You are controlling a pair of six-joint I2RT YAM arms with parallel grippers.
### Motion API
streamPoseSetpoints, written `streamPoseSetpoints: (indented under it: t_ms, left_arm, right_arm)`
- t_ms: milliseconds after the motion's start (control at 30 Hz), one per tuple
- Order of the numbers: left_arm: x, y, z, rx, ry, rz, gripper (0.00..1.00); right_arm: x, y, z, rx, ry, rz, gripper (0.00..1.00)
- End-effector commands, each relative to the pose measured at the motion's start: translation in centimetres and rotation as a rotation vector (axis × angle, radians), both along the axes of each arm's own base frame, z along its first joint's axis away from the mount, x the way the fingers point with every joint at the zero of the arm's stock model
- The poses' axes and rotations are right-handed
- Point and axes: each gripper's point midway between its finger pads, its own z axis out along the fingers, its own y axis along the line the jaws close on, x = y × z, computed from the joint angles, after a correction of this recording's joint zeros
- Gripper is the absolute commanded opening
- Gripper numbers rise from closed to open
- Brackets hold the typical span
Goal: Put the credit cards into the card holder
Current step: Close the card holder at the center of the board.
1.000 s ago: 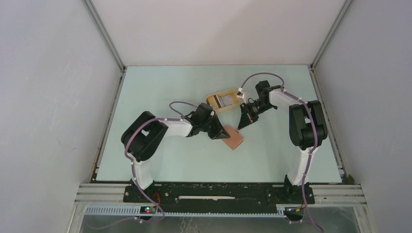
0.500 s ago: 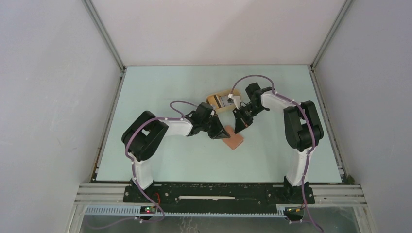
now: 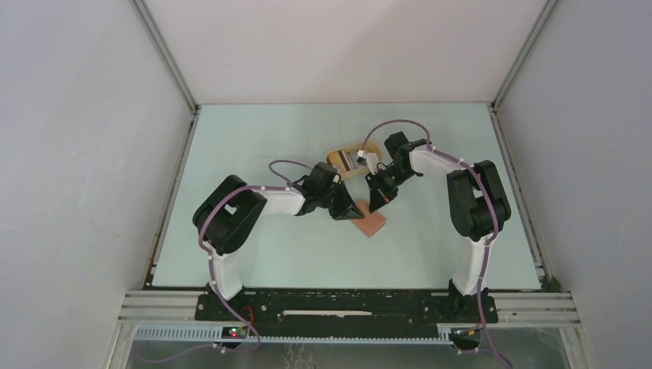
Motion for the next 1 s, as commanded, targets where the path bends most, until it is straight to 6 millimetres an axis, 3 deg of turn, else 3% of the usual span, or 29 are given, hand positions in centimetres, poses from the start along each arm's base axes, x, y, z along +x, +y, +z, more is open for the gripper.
streamPoseSetpoints:
  t_ms: [0, 967]
  left_arm:
    - [-0.7, 2.3, -4.3, 0.154, 0.048, 0.013, 0.03]
    - [-0.6, 2.2, -4.3, 0.15, 0.049, 0.01, 0.03]
  right_arm:
    - [-0.5, 1.0, 1.8, 0.032, -0.03, 0.008, 0.0]
    - [-1.9, 2.2, 1.7, 0.004, -0.008, 0.032, 0.0]
